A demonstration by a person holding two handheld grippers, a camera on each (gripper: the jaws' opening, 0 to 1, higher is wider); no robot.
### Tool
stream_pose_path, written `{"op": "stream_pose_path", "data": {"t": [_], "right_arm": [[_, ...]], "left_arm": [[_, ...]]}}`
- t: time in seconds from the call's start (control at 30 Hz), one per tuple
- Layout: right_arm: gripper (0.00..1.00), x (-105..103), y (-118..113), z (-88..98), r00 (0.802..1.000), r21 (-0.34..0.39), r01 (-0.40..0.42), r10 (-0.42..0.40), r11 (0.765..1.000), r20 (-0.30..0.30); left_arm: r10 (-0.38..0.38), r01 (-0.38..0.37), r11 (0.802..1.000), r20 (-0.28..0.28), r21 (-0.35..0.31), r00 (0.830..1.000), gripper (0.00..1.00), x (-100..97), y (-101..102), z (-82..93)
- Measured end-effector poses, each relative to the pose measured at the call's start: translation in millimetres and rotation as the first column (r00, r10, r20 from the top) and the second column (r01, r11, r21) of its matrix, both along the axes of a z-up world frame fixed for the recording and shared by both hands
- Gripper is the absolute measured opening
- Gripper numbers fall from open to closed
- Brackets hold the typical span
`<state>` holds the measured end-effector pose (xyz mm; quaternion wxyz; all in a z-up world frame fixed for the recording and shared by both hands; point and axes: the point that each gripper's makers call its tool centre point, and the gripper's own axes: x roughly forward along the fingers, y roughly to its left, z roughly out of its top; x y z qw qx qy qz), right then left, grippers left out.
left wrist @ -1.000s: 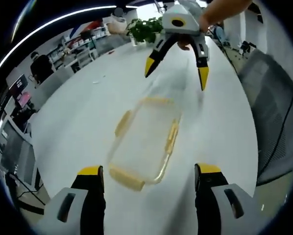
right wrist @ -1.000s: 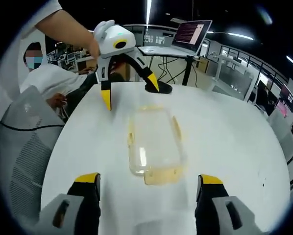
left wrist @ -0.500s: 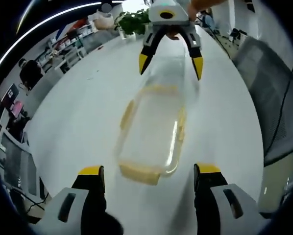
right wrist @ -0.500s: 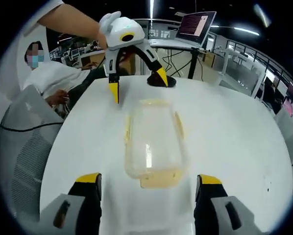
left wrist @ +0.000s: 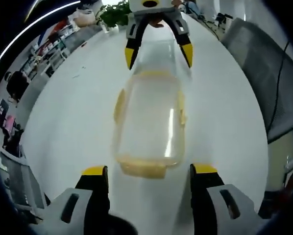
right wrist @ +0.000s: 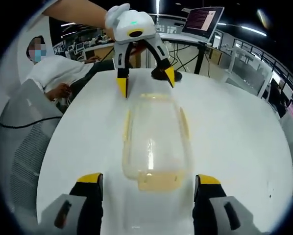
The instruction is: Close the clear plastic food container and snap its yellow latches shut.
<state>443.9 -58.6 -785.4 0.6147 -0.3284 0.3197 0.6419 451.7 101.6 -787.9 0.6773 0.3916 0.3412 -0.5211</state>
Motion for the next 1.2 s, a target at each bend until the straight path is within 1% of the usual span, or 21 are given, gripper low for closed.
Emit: {"op": "stream_pose_path", "data": {"t": [0.23, 0.3, 0.4, 0.47, 0.53, 0.57, 0.6, 0.67, 0.77, 0.87, 0.93, 1.0, 1.03, 1.1, 1.13, 1.2], "right_arm": [[0.71, 2, 2, -7.7, 1.0, -0.027, -0.017, 0.016, 1.0, -0.017], [0.68, 1, 2, -10.1, 0.999, -0.039, -0.02, 0.019, 0.999, -0.028], [0.65, 3, 2, -12.4, 0.999, -0.051, -0.029, 0.028, 0.998, -0.023], [0.64, 4, 2, -13.1, 0.999, -0.059, -0.033, 0.032, 0.998, -0.02], [0.61, 4, 1, -15.3, 0.999, -0.074, -0.039, 0.037, 0.997, -0.02], [0.57, 5, -1, -17.2, 0.999, -0.089, -0.045, 0.044, 0.995, -0.015], [0.52, 4, -3, -19.4, 0.998, -0.107, -0.059, 0.059, 0.992, -0.01], [0.51, 5, -1, -19.2, 0.998, -0.101, -0.064, 0.064, 0.993, 0.0], [0.49, 8, 2, -18.7, 0.999, -0.097, -0.043, 0.044, 0.994, 0.001], [0.47, 9, 2, -18.9, 0.999, -0.098, -0.042, 0.043, 0.994, 0.01], [0.45, 11, 3, -18.7, 0.999, -0.097, -0.031, 0.032, 0.995, 0.012], [0.43, 13, 3, -18.4, 1.0, -0.097, -0.02, 0.021, 0.995, 0.011], [0.43, 13, 3, -18.3, 1.0, -0.096, -0.026, 0.027, 0.995, 0.014], [0.41, 13, 3, -18.4, 1.0, -0.098, -0.025, 0.027, 0.995, 0.014], [0.38, 13, 2, -18.2, 0.999, -0.101, -0.026, 0.028, 0.995, 0.017], [0.37, 13, 2, -16.8, 1.0, -0.102, -0.019, 0.021, 0.995, 0.016]], "left_arm": [[-0.02, 0.02, 0.999, -0.01, 0.025, 1.0, 0.66, 3.2, 5, -3.7], [-0.026, 0.026, 0.999, -0.011, 0.032, 1.0, 0.65, 4.4, 7, -5.1], [-0.028, 0.029, 0.999, -0.022, 0.039, 0.999, 0.65, 5.0, 10, -7.1], [-0.027, 0.028, 0.999, -0.028, 0.032, 0.999, 0.65, 5.4, 8, -8.3], [-0.03, 0.032, 0.999, -0.037, 0.031, 0.999, 0.64, 6.6, 9, -8.1], [-0.032, 0.033, 0.999, -0.04, 0.031, 0.999, 0.64, 6.6, 8, -7.8], [-0.039, 0.04, 0.999, -0.038, 0.033, 0.999, 0.63, 7.1, 8, -7.1], [-0.045, 0.045, 0.998, -0.025, 0.035, 0.999, 0.59, 10.1, 6, -4.9], [-0.036, 0.037, 0.999, -0.037, 0.033, 0.999, 0.54, 10.6, 5, -5.0], [-0.058, 0.059, 0.998, -0.047, 0.03, 0.997, 0.44, 7.1, 2, -5.3], [-0.063, 0.066, 0.997, -0.063, 0.039, 0.996, 0.37, 3.8, 0, -6.3], [-0.059, 0.062, 0.997, -0.067, 0.044, 0.996, 0.37, 3.5, 0, -5.8], [-0.038, 0.041, 0.998, -0.075, 0.039, 0.996, 0.37, 4.6, 3, -6.2], [-0.04, 0.043, 0.998, -0.077, 0.035, 0.996, 0.37, 3.9, 2, -6.2], [-0.042, 0.045, 0.998, -0.08, 0.036, 0.996, 0.37, 3.4, 2, -6.2], [-0.044, 0.047, 0.998, -0.08, 0.045, 0.996, 0.37, 2.7, 0, -6.1]]}}
